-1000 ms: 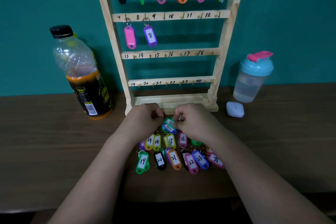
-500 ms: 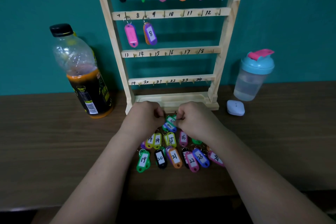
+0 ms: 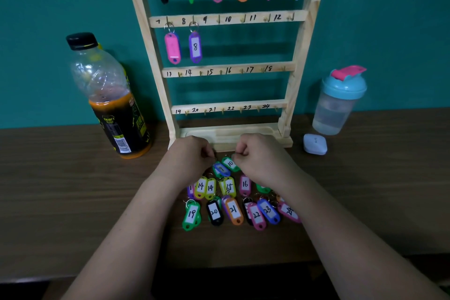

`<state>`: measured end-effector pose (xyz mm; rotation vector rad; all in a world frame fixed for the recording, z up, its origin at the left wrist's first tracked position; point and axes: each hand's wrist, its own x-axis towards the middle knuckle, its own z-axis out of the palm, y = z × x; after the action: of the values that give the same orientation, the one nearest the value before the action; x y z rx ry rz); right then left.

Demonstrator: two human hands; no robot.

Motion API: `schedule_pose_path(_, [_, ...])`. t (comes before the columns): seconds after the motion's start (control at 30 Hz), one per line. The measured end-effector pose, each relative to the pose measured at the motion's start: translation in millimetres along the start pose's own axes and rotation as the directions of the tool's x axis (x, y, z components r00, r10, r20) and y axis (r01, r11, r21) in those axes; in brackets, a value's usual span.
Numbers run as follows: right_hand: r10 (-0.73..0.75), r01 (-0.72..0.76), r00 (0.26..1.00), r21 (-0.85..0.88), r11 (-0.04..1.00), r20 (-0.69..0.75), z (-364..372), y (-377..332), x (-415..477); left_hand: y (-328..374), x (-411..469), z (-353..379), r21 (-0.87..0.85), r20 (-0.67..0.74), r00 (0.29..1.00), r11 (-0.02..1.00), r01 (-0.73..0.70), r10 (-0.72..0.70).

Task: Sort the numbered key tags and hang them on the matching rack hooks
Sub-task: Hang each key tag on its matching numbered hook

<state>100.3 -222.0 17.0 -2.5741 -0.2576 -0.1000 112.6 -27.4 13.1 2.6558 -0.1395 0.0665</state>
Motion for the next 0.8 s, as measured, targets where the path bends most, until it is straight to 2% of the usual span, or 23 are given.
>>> schedule_pose_path(0.27, [-0.072, 0.078, 0.996, 0.109, 0.991, -0.055, 3, -5, 0, -1, 0, -1, 0.029, 0.027, 1.000, 0.999, -0.013, 0.013])
schedule_pose_path(0.47, [-0.088, 0.086, 0.996, 0.085, 0.993, 0.022, 4, -9, -3, -2, -2, -4, 0.069, 0.047, 0.999, 0.997, -0.026, 0.022])
schedule_pose_path(0.67, [-0.081, 0.081, 0.997, 0.038, 0.996, -0.009, 5, -10, -3, 2, -4, -6, 0.126, 0.004, 0.999, 0.991, -0.047, 0.047])
schedule_pose_path(0.8, [-0.105, 0.105, 0.994, 0.014, 0.994, -0.030, 7, -10, -2, 1, -4, -7, 0.127, 0.032, 0.999, 0.991, -0.043, 0.039])
